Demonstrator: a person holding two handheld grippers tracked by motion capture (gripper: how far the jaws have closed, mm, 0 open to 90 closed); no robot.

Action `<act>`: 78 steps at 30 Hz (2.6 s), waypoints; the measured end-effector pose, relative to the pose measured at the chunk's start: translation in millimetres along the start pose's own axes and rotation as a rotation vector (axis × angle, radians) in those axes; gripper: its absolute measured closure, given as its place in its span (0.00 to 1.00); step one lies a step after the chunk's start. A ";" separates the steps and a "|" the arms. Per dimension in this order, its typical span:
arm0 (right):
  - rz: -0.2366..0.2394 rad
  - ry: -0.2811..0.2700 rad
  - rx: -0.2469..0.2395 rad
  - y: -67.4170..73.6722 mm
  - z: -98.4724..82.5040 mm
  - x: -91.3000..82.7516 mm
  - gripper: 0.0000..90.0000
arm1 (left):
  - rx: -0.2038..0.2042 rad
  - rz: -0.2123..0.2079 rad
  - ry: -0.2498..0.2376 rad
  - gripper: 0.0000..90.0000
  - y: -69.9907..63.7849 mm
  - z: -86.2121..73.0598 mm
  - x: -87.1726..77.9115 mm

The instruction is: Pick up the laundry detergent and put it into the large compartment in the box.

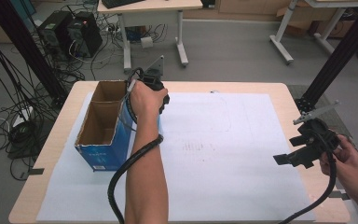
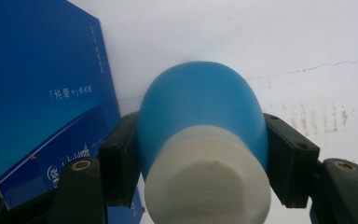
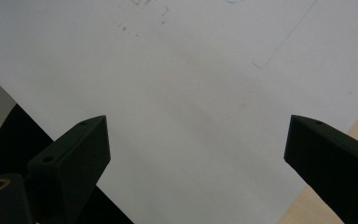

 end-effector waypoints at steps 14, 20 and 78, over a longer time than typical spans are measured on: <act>-0.039 0.011 0.009 -2.1 2.0 -7.4 0.07 | -0.001 -0.004 -0.033 0.41 -12.5 -6.4 -39.6; -0.083 0.030 0.008 0.2 6.1 -17.3 0.07 | -0.002 0.011 -0.053 0.41 -19.0 -13.4 -68.4; -0.120 0.151 0.046 -8.8 48.6 -45.0 0.04 | -0.036 0.007 -0.187 0.42 -11.3 -54.6 -233.0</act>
Point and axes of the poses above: each handheld gripper's, and its own axes: x roughly forward along the jaws, z roughly out of its top, y roughly to its left, the point moved 8 cm from there along x, roughly forward along the jaws, and after that the axes turned 14 degrees about -z, right-handed, at the moved point
